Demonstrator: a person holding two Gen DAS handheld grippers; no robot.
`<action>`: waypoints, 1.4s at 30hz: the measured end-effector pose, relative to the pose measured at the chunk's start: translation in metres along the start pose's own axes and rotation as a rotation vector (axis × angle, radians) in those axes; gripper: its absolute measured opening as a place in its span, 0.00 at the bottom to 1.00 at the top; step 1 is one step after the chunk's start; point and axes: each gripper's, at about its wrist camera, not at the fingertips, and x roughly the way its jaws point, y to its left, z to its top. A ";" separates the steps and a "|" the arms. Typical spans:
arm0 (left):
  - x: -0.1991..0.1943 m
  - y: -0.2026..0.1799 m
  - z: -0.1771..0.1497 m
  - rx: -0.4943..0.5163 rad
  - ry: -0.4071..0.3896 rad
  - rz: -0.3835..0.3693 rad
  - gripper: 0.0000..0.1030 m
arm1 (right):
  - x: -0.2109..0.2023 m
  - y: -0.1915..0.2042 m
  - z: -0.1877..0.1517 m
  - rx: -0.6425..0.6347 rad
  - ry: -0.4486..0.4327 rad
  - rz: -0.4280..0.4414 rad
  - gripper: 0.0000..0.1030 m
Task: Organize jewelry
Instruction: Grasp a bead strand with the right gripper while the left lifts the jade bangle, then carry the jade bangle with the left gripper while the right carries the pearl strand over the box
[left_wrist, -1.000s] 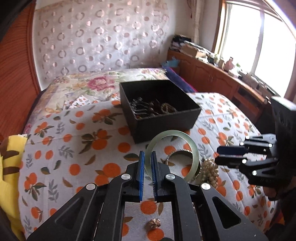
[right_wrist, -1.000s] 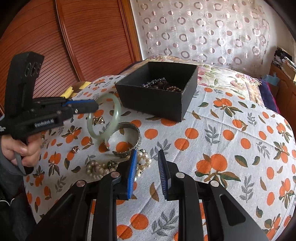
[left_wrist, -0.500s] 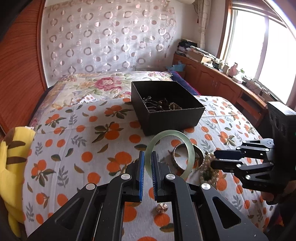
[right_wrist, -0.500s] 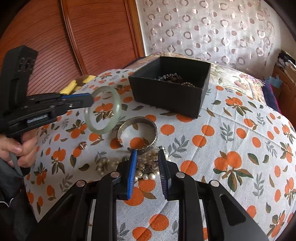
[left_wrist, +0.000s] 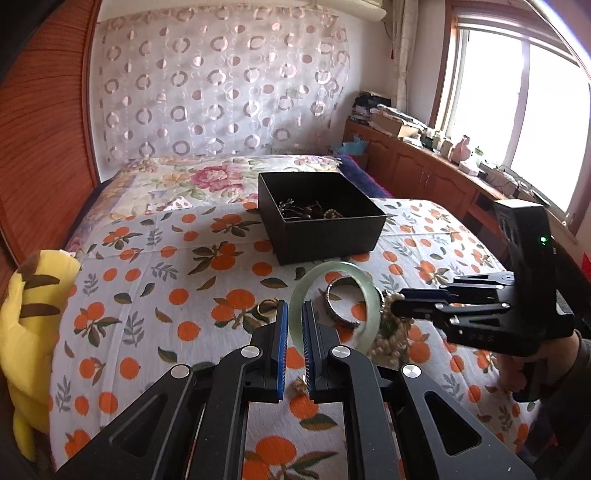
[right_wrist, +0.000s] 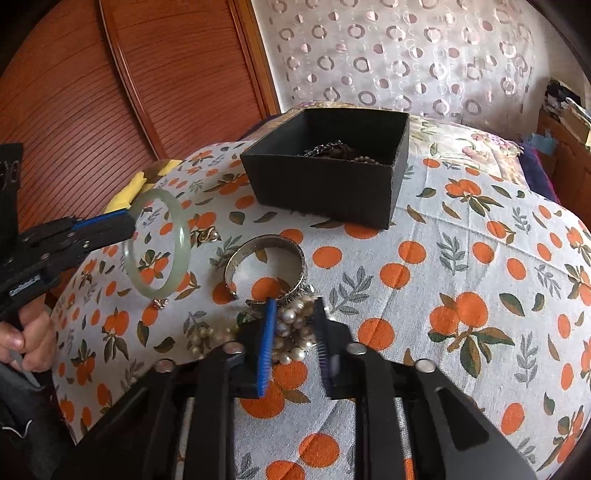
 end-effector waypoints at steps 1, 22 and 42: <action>-0.003 -0.001 -0.002 0.000 -0.004 0.002 0.07 | -0.002 -0.001 -0.001 0.003 -0.007 0.003 0.10; -0.044 -0.012 -0.002 0.025 -0.086 0.035 0.07 | -0.107 0.033 0.016 -0.115 -0.240 -0.044 0.08; -0.046 -0.020 0.021 0.041 -0.130 0.042 0.07 | -0.159 0.032 0.057 -0.152 -0.365 -0.089 0.08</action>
